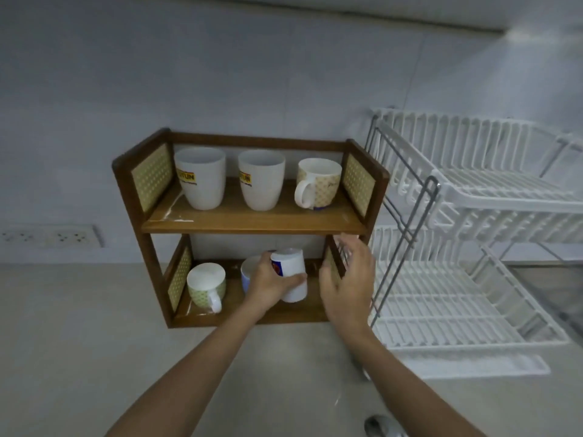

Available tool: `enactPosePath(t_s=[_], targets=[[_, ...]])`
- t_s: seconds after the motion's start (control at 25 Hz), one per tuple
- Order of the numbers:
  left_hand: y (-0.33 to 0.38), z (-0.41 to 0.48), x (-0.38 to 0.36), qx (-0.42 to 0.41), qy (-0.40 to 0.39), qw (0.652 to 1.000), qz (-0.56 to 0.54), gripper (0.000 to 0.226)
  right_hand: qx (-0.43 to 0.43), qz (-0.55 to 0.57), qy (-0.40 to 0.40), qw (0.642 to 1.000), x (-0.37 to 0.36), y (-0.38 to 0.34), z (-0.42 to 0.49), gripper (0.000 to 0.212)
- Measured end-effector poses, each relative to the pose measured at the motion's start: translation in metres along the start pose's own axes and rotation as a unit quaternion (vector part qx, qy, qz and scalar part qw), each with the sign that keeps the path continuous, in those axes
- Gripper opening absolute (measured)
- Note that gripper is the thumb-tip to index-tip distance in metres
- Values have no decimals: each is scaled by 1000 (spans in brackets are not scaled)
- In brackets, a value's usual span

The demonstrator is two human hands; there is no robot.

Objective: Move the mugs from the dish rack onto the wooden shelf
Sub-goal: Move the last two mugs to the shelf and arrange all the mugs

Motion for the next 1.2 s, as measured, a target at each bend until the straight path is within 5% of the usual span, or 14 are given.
enactPosePath(t_s=[0.08, 0.16, 0.32, 1.04, 1.2], targets=[[-1, 9, -13, 1, -4, 1000, 8, 78, -26, -90, -90, 991, 2, 45, -67, 48], [-4, 18, -29, 2, -14, 1000, 19, 77, -94, -201, -234, 947, -7, 86, -109, 57], [-15, 28, -60, 9, -22, 997, 67, 78, -55, -329, -375, 865, -23, 126, -140, 77], [-52, 46, -83, -15, -62, 992, 113, 83, -36, -347, -359, 866, -29, 134, -140, 76], [-10, 9, -41, -48, -205, 973, 91, 78, -58, -328, -375, 865, -25, 125, -136, 68]])
Point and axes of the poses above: each hand's wrist, its own z-axis towards the middle knuckle, its own x-axis out of the back of the hand, y = z × x, the point moved 1 cm from there along z, towards the middle knuckle, and after that the axes turned 10 degrees about -x, right-handed, at the moved point
